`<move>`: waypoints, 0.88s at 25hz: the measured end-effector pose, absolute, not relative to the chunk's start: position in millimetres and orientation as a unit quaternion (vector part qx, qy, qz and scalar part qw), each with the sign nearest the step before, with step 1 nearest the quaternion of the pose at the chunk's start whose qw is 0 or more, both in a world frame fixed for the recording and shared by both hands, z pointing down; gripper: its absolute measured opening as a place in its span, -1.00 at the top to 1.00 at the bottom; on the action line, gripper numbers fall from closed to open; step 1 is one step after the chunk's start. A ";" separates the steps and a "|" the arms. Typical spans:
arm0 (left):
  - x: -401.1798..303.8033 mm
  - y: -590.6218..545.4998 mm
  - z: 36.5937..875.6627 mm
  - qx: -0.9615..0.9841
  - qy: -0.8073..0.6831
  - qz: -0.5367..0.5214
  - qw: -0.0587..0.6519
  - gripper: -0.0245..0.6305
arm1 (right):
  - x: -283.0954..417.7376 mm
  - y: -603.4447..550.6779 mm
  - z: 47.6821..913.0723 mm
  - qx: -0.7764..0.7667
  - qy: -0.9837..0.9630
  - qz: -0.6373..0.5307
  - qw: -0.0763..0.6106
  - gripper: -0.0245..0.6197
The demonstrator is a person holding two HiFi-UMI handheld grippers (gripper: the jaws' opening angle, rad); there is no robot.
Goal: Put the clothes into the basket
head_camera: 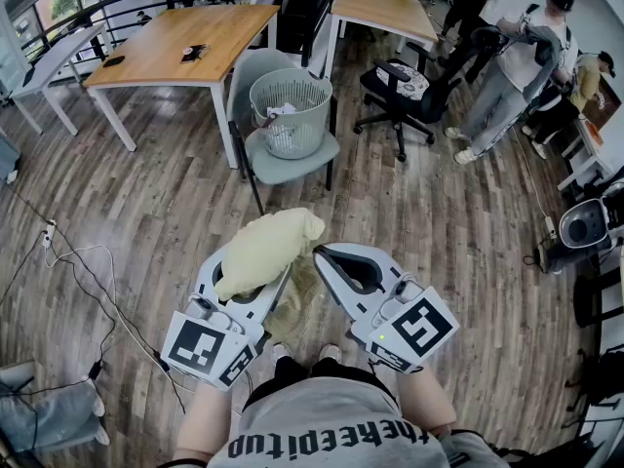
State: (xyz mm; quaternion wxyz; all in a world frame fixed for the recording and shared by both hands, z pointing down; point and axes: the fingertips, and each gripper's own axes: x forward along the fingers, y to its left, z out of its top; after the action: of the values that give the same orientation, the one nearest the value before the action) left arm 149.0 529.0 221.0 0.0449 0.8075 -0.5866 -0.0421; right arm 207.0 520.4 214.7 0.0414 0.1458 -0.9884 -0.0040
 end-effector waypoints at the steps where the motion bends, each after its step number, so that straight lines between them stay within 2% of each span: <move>1: 147.8 527.7 220.8 0.808 -0.586 -0.042 0.045 0.26 | 205.6 519.2 214.6 0.146 -0.988 -0.004 0.042 0.90; 22: 115.8 512.0 231.2 0.827 -0.558 -0.040 0.053 0.26 | 176.1 506.5 226.7 0.188 -0.981 0.023 0.039 0.90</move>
State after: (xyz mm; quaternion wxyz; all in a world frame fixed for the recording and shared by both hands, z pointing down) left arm 115.8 512.0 231.2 0.0528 0.8271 -0.5581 -0.0401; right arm 176.1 506.5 226.7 0.0389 0.1879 -0.9812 0.0229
